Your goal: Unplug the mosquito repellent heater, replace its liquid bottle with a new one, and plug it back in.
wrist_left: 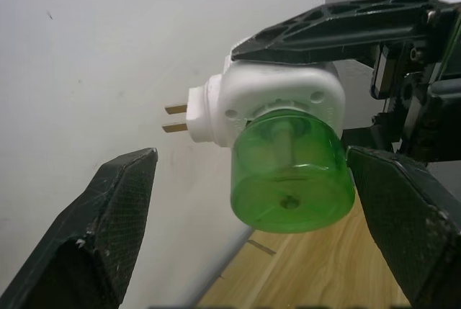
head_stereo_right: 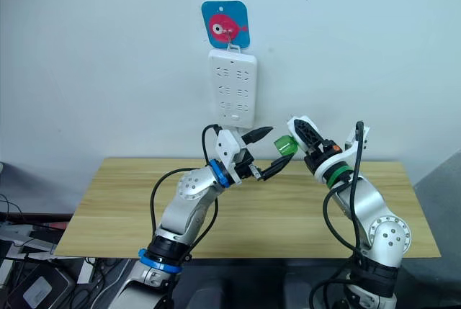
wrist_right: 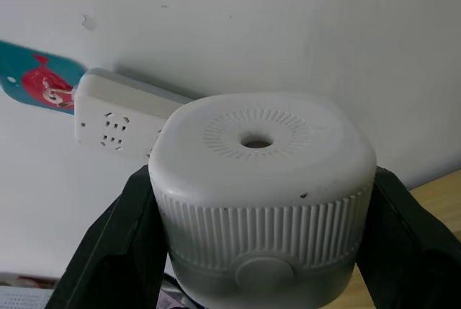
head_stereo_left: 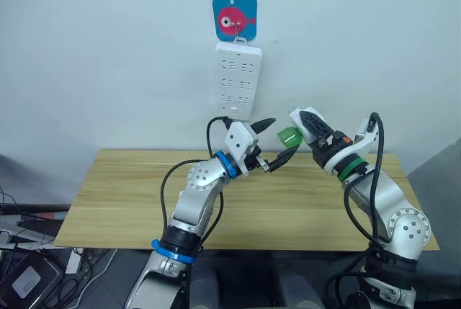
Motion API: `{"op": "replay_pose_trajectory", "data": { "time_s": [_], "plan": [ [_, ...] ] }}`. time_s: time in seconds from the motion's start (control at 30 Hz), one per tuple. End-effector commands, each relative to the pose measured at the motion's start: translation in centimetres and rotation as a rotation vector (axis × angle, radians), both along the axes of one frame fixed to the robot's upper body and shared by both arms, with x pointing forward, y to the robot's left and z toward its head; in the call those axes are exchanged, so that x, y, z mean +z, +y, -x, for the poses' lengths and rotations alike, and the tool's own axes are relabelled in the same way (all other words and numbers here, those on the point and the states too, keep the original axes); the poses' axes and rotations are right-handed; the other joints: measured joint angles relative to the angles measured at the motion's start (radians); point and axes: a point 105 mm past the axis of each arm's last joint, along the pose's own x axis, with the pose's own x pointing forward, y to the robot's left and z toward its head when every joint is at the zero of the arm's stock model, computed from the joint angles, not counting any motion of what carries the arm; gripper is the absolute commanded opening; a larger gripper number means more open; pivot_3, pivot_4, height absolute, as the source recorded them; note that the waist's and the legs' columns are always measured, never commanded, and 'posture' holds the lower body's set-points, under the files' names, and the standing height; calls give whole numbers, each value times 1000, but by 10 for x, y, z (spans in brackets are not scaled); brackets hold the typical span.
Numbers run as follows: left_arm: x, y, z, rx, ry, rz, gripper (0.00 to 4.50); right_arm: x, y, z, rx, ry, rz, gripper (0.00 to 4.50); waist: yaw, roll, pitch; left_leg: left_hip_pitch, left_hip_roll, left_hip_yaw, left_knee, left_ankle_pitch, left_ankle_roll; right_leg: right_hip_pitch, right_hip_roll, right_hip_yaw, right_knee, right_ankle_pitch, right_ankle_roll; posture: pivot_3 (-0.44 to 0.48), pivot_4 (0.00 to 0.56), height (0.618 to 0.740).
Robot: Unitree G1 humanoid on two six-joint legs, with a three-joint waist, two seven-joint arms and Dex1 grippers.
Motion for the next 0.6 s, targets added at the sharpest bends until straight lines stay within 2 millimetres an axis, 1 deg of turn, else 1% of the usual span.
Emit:
{"op": "replay_pose_trajectory", "data": {
  "time_s": [0.03,0.13,0.3,0.4,0.57,0.6],
  "plan": [
    [14,-8,2,-15,-56,28,4481,19,5,8,19,-67,-23,3006,0,0,0,0,0,0,0,0,0,0,0,0,0,0,0,49,160,740],
    [15,-11,2,-18,-56,37,4481,19,7,9,25,-63,-28,3006,0,0,0,0,0,0,0,0,0,0,0,0,0,0,0,49,160,740],
    [21,-10,0,-16,-79,50,4481,17,7,10,26,-58,-25,3006,0,0,0,0,0,0,0,0,0,0,0,0,0,0,0,39,162,740],
    [23,-9,1,-19,-81,60,3903,15,5,10,19,-51,-25,3006,0,0,0,0,0,0,0,0,0,0,0,0,0,0,0,38,160,740],
    [17,-8,2,-20,-65,51,2406,17,6,11,18,-51,-39,3006,0,0,0,0,0,0,0,0,0,0,0,0,0,0,0,36,161,740],
    [16,-9,2,-21,-64,45,2255,17,7,11,20,-51,-41,3006,0,0,0,0,0,0,0,0,0,0,0,0,0,0,0,36,161,740]
  ]
}}
